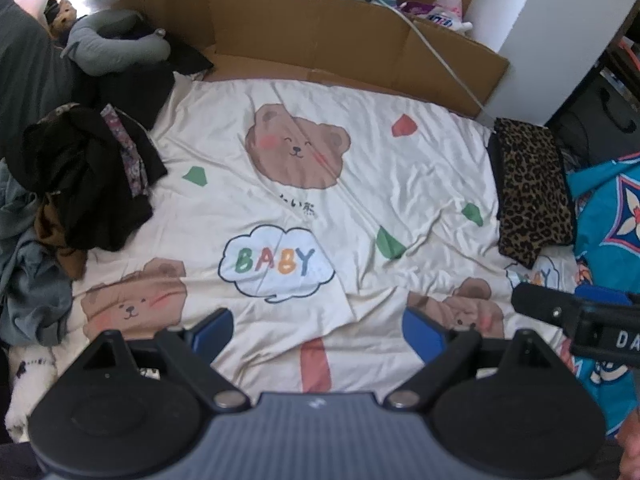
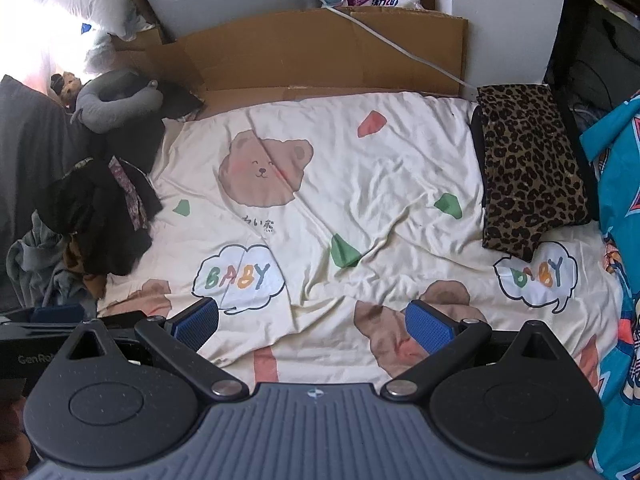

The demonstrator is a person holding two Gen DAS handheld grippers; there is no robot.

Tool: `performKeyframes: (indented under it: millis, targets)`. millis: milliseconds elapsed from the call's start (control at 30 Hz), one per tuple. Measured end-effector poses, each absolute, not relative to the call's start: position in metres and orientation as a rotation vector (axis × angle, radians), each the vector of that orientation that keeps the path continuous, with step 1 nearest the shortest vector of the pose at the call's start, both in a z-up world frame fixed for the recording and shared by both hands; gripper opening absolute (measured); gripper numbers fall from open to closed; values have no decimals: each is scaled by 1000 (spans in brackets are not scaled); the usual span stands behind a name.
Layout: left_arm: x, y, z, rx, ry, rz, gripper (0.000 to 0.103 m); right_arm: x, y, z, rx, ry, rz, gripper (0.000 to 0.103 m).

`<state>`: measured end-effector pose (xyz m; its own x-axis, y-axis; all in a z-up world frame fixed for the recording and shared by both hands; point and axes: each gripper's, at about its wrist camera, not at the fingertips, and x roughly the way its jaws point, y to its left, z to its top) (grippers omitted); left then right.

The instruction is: Fold clothes

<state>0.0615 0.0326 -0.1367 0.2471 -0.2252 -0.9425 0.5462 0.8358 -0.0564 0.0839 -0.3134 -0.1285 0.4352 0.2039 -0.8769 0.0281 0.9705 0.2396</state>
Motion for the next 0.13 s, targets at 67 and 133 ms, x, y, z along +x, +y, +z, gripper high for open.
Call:
performKeyframes:
  millis: [67, 133]
  targets:
    - [62, 33, -137, 305, 1215, -527, 93, 85, -313, -127, 226, 1114, 109, 102]
    - [64, 32, -138, 303, 1218, -513, 93, 86, -313, -126, 226, 1114, 111, 102]
